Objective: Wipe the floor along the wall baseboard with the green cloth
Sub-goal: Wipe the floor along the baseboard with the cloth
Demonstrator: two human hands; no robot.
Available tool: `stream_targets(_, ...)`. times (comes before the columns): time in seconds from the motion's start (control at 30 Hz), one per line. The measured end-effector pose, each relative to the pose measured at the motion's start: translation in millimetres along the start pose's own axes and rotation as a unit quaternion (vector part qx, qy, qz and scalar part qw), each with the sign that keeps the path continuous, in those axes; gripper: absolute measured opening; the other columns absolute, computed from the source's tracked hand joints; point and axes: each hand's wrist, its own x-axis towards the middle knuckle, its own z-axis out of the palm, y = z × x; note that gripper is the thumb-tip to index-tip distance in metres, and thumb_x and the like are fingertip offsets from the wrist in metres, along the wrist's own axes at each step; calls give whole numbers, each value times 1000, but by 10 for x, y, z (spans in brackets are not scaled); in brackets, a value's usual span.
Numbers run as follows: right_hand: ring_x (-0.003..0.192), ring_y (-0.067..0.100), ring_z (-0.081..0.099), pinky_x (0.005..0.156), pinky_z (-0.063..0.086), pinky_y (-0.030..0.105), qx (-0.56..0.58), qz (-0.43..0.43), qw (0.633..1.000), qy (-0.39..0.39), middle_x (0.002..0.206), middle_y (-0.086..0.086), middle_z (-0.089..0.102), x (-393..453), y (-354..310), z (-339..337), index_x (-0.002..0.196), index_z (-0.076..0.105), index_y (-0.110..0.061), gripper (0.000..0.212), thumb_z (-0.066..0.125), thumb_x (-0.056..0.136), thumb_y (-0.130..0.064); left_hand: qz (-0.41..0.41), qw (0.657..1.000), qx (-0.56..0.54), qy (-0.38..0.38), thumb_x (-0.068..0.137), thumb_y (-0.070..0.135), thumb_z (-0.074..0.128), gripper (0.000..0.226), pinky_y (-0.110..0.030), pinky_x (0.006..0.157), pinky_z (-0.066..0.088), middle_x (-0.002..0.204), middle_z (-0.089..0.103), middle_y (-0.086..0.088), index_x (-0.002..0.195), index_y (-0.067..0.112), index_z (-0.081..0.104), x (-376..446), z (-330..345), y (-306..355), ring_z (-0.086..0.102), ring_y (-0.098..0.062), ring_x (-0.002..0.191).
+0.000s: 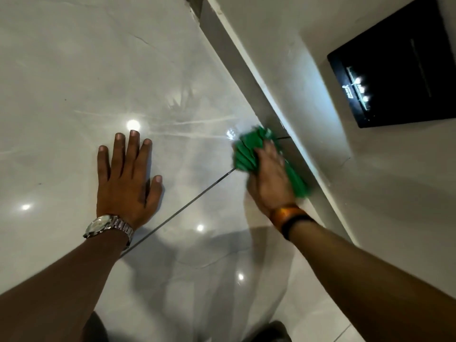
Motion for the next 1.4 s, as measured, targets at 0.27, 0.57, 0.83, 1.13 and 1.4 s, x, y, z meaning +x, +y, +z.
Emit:
stream_targets(0.27, 157, 32, 10, 127, 2, 47, -35, -89, 992, 85, 168, 16, 15, 1236, -1094, 89, 154, 33, -8, 67, 37, 88, 4, 2, 1000, -1, 9, 98, 45, 39, 83, -56, 136, -4, 183, 8, -11, 173, 16, 19, 2, 24, 3, 2, -33, 170)
stream_targets(0.57, 151, 43, 25, 124, 18, 55, -79, -27, 996, 2, 161, 28, 28, 226, -167, 36, 150, 38, -2, 58, 37, 93, -10, 12, 1000, 2, 26, 98, 43, 42, 80, -59, 136, 1, 181, 18, -18, 169, 9, 29, 25, 12, 8, 11, -40, 169)
stream_targets(0.83, 156, 33, 12, 127, 9, 47, -66, -97, 990, 74, 168, 20, 15, 1937, -1638, -1, 157, 21, -5, 67, 40, 93, -9, 21, 999, -5, 37, 98, 45, 45, 81, -58, 136, 1, 182, 14, -12, 171, 15, 28, 22, 82, -53, 9, -36, 169)
stream_targets(1.13, 157, 26, 5, 129, 5, 44, -94, -222, 970, -20, 171, 10, 7, 1487, -1363, -129, 157, 27, -11, 67, 42, 92, -4, 21, 998, -4, 51, 101, 45, 44, 76, -60, 136, 6, 181, 20, -14, 169, 13, 33, 5, 107, -44, 12, -36, 169)
stream_targets(1.4, 155, 38, 10, 125, 14, 50, -68, -43, 994, 73, 166, 22, 16, 2286, -2106, -15, 156, 18, -3, 67, 43, 94, -13, 23, 999, 2, 35, 101, 46, 44, 80, -56, 137, 1, 182, 15, -13, 172, 17, 23, 21, 100, -58, 8, -35, 170)
